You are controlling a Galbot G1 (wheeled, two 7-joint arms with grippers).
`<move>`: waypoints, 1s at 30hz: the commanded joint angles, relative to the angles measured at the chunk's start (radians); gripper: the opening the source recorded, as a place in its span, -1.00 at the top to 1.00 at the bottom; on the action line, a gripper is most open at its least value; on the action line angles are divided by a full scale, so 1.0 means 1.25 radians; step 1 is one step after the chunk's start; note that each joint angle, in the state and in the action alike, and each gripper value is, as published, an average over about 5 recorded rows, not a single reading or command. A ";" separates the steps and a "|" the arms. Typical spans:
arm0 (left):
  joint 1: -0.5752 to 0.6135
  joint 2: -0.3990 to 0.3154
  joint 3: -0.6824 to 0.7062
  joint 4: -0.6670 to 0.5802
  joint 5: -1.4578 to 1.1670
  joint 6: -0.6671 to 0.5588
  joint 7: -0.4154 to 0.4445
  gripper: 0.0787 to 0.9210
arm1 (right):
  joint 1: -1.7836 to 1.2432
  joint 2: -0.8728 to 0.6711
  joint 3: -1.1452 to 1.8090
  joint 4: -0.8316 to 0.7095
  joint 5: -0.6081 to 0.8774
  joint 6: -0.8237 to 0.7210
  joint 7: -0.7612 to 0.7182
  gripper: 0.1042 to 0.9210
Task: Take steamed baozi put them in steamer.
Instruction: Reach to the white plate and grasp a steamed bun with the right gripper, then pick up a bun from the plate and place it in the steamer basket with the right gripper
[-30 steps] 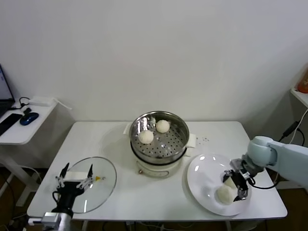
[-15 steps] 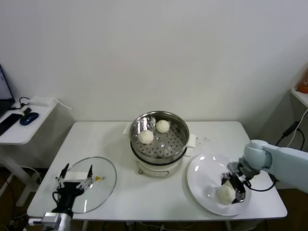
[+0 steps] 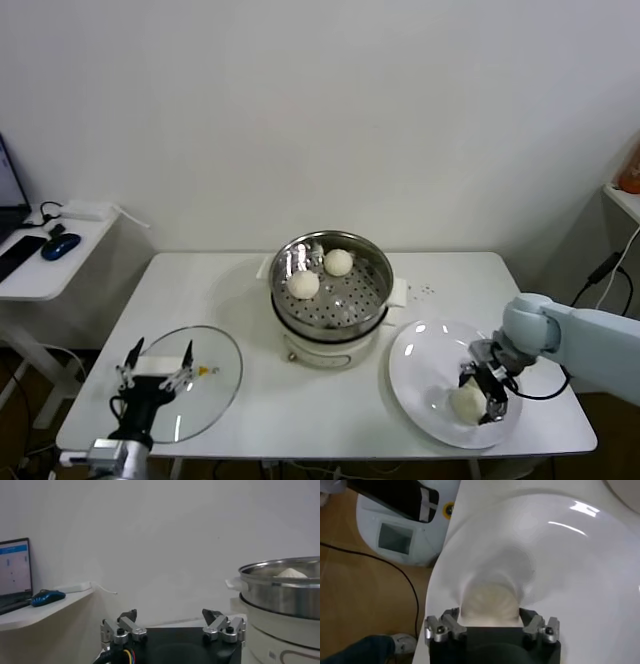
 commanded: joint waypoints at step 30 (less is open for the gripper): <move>-0.011 0.008 0.002 -0.007 -0.002 0.012 0.001 -0.77 | 0.413 -0.001 -0.129 0.170 0.006 0.153 -0.058 -0.43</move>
